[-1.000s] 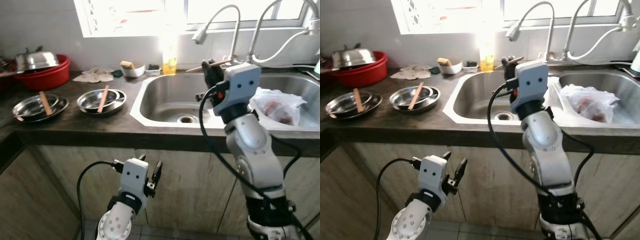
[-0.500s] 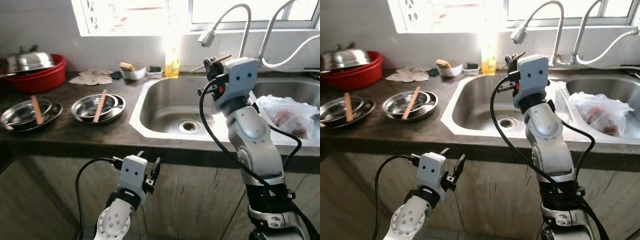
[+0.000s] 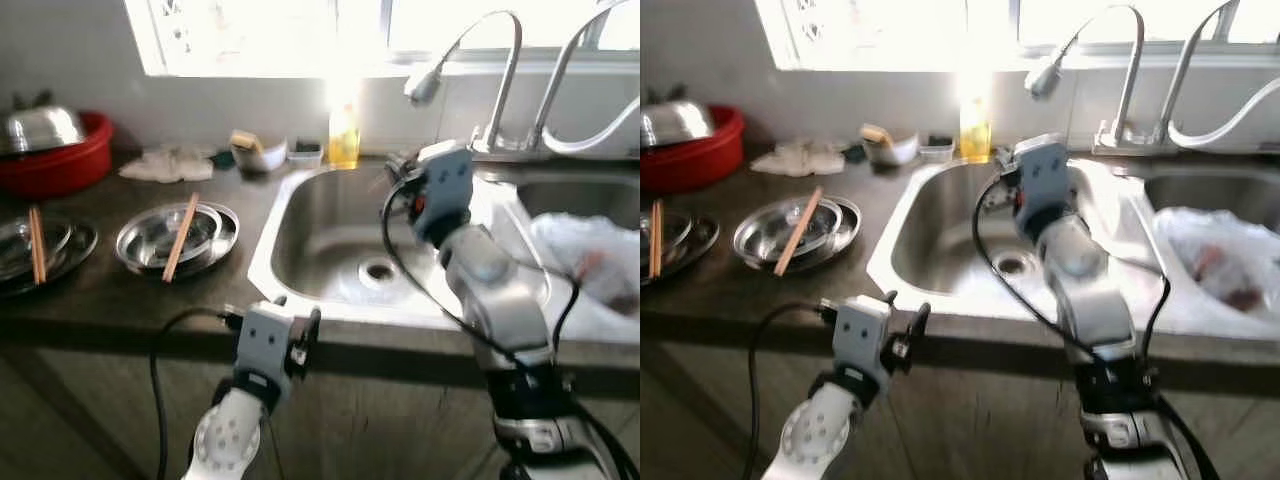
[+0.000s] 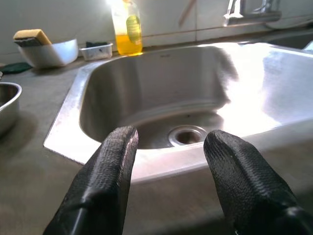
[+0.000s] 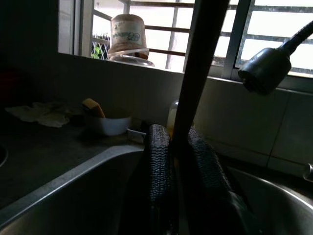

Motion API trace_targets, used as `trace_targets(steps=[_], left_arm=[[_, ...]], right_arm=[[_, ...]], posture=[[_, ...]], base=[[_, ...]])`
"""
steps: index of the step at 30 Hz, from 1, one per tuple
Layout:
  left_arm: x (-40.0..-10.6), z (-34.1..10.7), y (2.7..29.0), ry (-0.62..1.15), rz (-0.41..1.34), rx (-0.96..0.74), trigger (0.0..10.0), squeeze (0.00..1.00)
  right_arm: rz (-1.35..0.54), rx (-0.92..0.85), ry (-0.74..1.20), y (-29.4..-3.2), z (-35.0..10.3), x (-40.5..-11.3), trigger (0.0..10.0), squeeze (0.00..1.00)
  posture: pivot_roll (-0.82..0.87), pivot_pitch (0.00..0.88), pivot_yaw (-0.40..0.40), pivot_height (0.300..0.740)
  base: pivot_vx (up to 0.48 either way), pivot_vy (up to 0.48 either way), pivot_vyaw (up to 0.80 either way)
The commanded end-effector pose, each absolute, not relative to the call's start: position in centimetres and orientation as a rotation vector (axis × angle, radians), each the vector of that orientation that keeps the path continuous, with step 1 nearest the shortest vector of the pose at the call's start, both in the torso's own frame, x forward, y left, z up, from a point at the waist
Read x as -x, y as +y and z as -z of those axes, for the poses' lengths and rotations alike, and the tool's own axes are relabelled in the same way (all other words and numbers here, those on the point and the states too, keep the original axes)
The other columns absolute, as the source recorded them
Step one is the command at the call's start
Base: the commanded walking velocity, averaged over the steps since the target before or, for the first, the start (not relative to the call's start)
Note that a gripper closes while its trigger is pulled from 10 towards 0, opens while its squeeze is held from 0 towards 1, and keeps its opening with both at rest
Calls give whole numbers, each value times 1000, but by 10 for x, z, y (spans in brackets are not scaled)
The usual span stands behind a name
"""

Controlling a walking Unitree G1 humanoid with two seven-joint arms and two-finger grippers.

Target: Kitchen organization

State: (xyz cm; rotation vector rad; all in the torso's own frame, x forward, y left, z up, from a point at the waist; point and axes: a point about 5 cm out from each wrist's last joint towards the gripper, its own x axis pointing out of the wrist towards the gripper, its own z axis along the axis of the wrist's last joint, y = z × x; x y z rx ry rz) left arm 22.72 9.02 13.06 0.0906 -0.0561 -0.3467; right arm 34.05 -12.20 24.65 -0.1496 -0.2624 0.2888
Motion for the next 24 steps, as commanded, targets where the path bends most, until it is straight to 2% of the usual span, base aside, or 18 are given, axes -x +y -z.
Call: trace_targets(steps=[1,24], left_arm=[[-226,-134,85,-71,364,-82,10000,0],[-226,-148,81,-128,367,-73,10000,0]], right_arm=[[-250,172,-224,-133,-242,-344,10000,0],[-266,281,189,-139,-171,-354,10000,0]], posture=[[71,18,-4,740],[76,38,-7,740]], base=[[345,0,0],[12,0,0]])
